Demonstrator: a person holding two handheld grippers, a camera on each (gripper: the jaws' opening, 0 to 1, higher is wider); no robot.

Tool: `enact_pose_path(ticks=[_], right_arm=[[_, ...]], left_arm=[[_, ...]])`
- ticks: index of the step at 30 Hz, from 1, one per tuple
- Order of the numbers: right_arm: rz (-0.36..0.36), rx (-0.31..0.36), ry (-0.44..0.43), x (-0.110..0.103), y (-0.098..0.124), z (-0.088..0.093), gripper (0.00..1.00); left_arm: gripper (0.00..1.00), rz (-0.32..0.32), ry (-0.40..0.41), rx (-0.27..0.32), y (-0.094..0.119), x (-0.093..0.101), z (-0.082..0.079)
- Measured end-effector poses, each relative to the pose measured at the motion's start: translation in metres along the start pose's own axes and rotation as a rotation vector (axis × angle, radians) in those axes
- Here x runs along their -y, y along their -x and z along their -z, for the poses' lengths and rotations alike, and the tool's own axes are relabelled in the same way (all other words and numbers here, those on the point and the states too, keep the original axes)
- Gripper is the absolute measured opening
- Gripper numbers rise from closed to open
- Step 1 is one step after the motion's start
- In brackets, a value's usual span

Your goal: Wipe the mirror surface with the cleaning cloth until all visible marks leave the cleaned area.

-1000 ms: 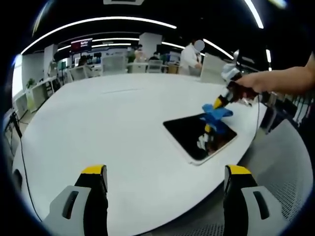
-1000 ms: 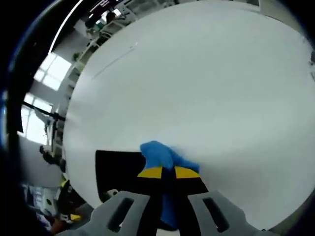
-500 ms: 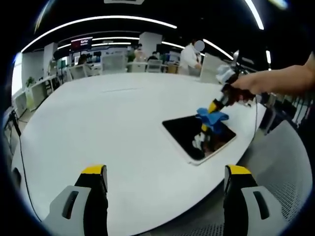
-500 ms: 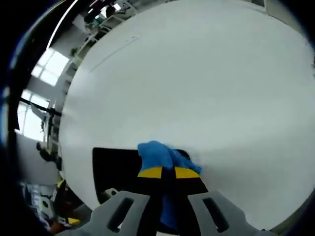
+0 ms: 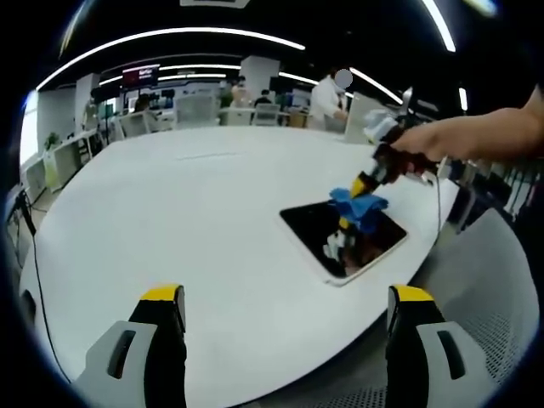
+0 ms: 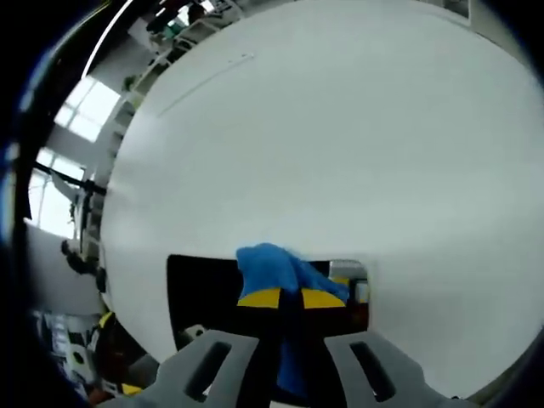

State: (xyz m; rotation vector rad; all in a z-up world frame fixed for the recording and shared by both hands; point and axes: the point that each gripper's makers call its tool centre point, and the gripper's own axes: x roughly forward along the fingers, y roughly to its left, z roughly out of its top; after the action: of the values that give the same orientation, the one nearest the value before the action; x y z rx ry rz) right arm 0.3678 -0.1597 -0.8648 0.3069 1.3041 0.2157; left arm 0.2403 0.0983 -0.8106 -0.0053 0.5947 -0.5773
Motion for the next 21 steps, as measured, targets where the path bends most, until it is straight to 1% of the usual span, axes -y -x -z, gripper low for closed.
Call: enact_pose_path(ticks=[4, 8, 18, 21], right_arm=[[-0.005, -0.006, 0.009, -0.011, -0.005, 0.000, 0.01], [-0.011, -0.013, 0.006, -0.019, -0.012, -0.005, 0.01], [-0.023, -0.014, 0.004, -0.041, -0.018, -0.003, 0.01], [-0.026, -0.018, 0.007, -0.049, -0.022, -0.004, 0.01]], left_arm=[[0.99, 0.004, -0.002, -0.004, 0.000, 0.001, 0.001], [0.99, 0.006, -0.003, -0.007, 0.000, 0.001, 0.001], [0.99, 0.028, -0.004, -0.015, -0.001, 0.005, 0.003], [0.99, 0.031, -0.007, -0.026, -0.001, 0.005, 0.005]])
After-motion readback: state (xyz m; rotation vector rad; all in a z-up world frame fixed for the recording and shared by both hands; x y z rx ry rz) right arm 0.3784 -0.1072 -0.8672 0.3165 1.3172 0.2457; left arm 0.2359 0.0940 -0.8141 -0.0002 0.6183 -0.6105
